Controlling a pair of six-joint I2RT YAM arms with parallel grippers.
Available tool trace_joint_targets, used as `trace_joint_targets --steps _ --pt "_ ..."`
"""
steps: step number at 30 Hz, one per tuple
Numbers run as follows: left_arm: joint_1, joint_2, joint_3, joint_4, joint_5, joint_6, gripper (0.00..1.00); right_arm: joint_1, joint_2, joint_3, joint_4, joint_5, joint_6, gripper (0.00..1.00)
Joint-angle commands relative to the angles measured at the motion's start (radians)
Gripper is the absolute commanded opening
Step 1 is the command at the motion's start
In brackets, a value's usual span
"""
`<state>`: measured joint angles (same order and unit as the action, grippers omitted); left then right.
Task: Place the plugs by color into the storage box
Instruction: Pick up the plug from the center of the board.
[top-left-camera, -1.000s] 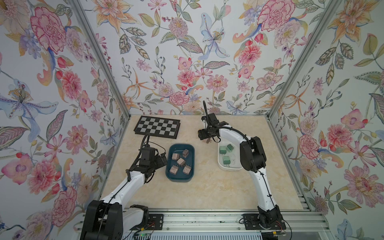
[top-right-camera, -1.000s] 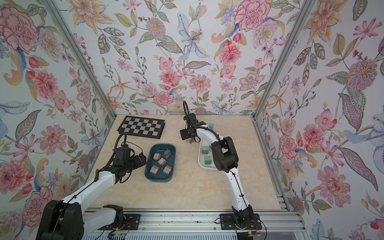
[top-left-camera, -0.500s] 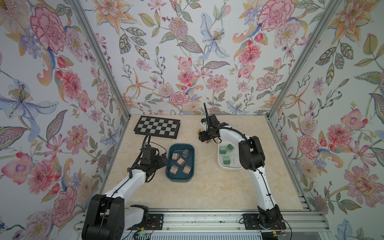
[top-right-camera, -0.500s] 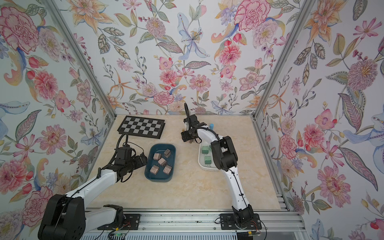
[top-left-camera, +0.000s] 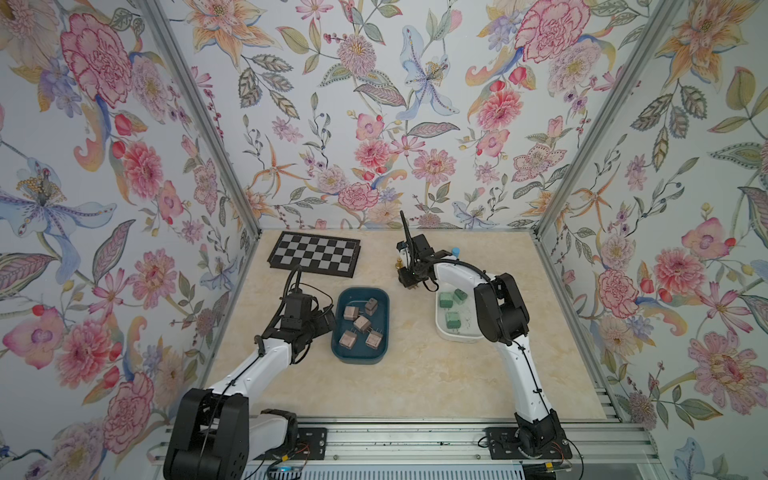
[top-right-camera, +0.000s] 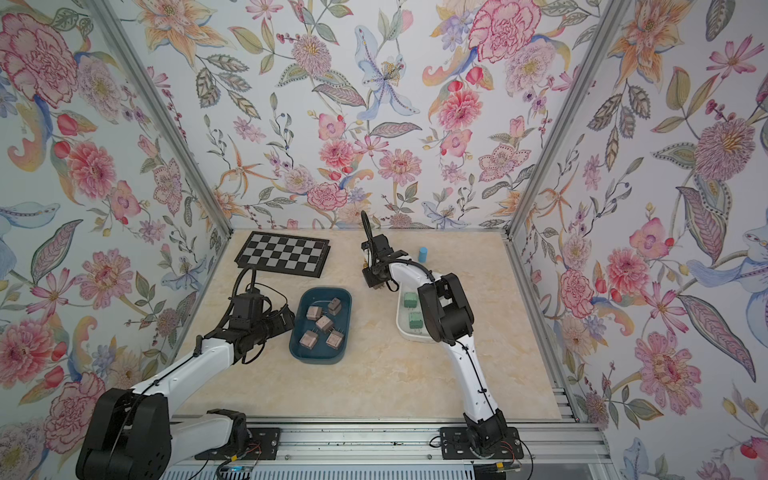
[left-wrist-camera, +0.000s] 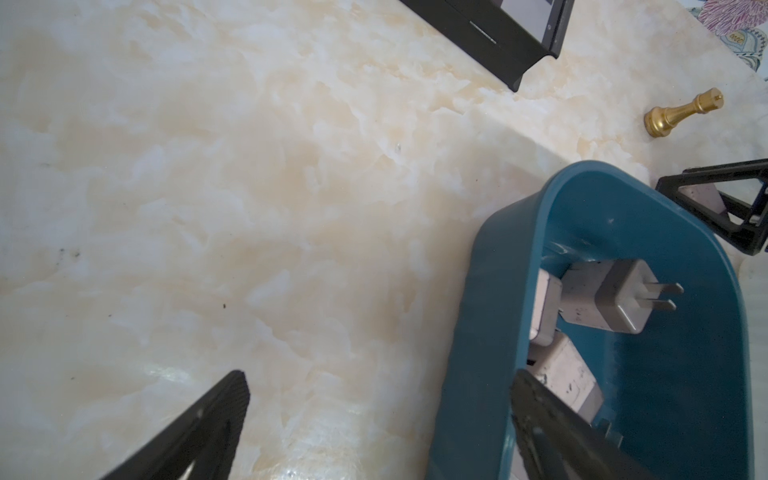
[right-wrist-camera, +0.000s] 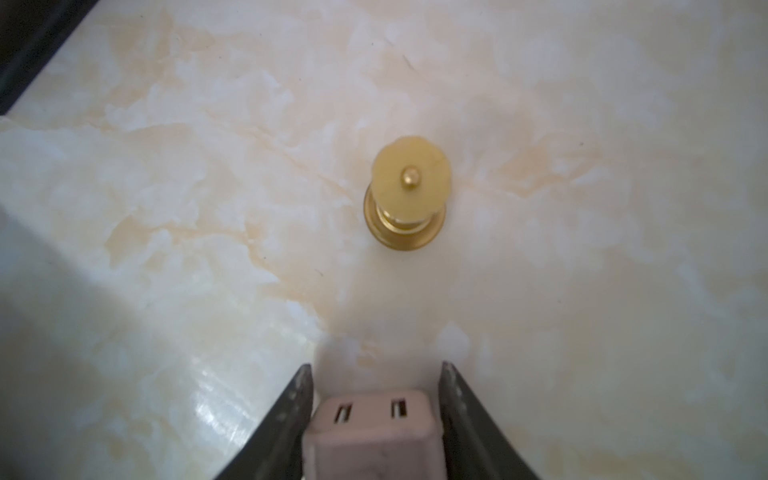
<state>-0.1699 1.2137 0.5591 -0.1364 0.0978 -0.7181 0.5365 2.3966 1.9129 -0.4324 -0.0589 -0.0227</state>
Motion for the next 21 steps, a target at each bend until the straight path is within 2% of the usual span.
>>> trace_joint_targets --steps 1,5,12,16,21 --pt "0.008 0.003 0.008 0.013 0.002 0.009 0.99 0.016 -0.021 -0.047 -0.073 0.029 -0.007 0.40" --pt "0.008 0.000 0.017 0.006 0.003 0.008 0.99 0.019 -0.074 -0.063 -0.074 0.037 -0.002 0.35" --pt "0.008 -0.006 0.038 0.002 0.006 0.003 1.00 0.057 -0.285 -0.131 -0.075 0.035 0.038 0.33" --pt "0.009 -0.023 0.032 0.009 0.025 -0.013 0.99 0.105 -0.383 -0.193 -0.075 0.026 0.081 0.33" --pt "0.008 -0.065 0.011 0.000 0.024 -0.020 0.99 0.237 -0.434 -0.251 -0.075 0.042 0.123 0.33"
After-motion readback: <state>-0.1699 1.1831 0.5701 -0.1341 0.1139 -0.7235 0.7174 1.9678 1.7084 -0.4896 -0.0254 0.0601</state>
